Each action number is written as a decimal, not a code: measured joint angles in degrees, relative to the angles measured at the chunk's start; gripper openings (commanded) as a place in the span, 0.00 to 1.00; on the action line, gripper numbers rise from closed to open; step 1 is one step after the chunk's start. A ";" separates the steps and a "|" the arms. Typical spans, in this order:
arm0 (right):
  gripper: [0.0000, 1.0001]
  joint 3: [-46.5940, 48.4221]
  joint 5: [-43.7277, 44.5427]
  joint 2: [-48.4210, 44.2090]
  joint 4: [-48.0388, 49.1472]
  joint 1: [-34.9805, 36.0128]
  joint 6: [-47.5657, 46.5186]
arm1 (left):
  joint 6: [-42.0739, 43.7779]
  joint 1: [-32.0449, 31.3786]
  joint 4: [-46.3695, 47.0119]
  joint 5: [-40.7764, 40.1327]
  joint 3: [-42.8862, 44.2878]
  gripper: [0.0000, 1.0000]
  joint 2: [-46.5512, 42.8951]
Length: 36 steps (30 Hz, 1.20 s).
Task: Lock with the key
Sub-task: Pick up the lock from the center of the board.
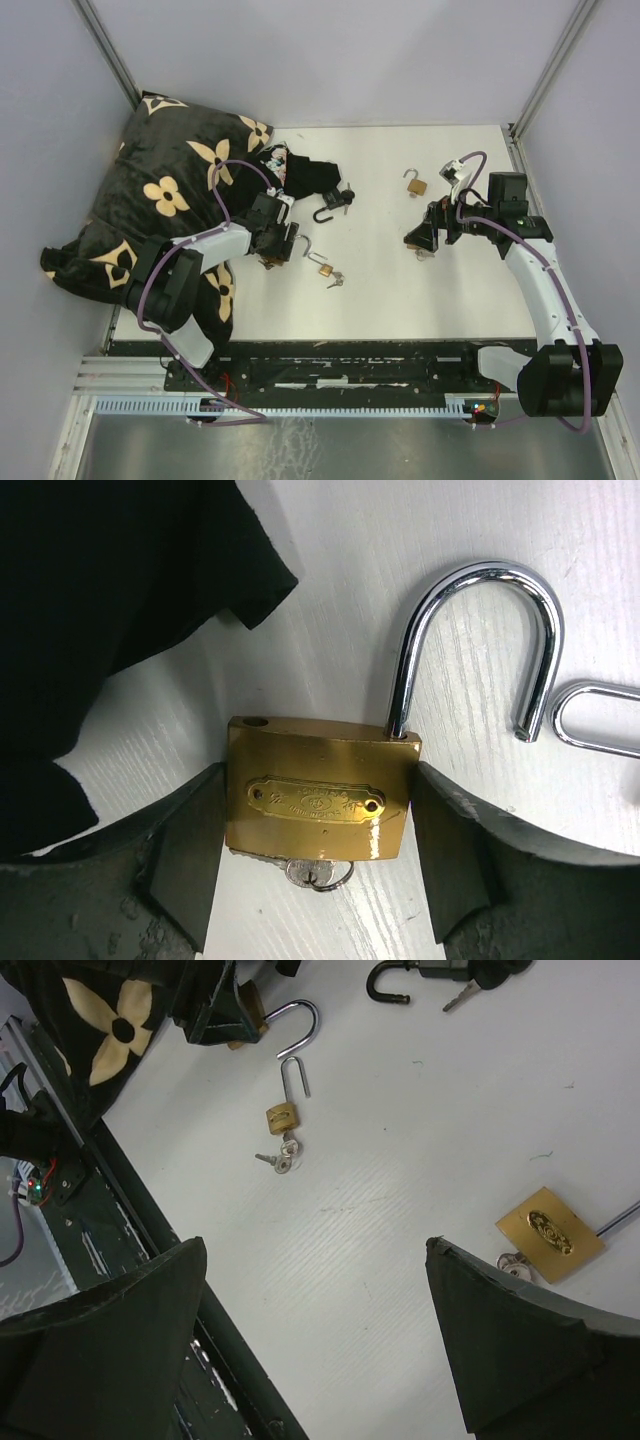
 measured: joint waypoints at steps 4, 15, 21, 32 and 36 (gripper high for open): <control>0.99 -0.11 -0.94 0.22 1.64 0.87 1.51 | -0.04 0.22 0.04 1.11 0.00 0.40 -0.11; 0.99 -15.76 -3.26 4.66 28.44 12.70 18.38 | -6.97 0.26 2.58 12.28 -5.88 0.33 -8.31; 0.99 -18.82 0.59 11.52 40.54 18.10 29.33 | -13.55 0.24 9.51 18.84 -9.88 0.31 -11.74; 0.97 -19.74 7.30 13.64 47.04 20.57 37.07 | -31.19 -1.44 30.71 29.99 -22.60 0.29 -11.76; 0.97 -18.80 9.99 13.64 43.74 20.57 36.81 | -37.90 -2.97 40.33 32.92 -24.44 0.29 -11.76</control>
